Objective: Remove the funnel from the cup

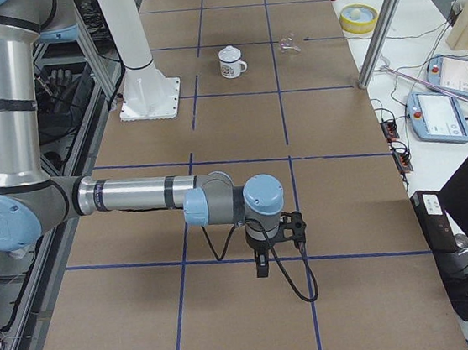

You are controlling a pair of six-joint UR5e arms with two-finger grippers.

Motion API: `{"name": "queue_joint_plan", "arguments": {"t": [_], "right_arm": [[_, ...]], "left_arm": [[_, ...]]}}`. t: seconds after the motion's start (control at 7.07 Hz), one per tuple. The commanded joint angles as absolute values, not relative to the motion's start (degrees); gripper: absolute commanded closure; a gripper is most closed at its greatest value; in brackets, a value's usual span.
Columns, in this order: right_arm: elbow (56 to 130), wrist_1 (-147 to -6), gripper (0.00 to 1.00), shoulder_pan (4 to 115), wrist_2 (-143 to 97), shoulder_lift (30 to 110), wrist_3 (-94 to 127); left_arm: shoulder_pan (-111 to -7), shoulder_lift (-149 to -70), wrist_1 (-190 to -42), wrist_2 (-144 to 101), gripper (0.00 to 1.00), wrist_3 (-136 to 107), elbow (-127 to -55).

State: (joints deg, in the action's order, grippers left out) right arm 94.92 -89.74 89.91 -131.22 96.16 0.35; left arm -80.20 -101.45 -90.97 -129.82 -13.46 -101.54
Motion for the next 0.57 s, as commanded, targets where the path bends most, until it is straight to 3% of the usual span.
{"name": "queue_joint_plan", "arguments": {"t": [0.0, 0.42], "right_arm": [[94.83, -89.74, 0.00, 89.91, -131.22, 96.15, 0.35], [94.92, -89.74, 0.00, 89.91, -131.22, 96.15, 0.35]], "left_arm": [[-87.26, -95.13, -90.79, -135.09, 0.00, -1.72, -98.00], [-90.53, -91.05, -91.49, -134.65, 0.00, 4.31, -92.74]]}}
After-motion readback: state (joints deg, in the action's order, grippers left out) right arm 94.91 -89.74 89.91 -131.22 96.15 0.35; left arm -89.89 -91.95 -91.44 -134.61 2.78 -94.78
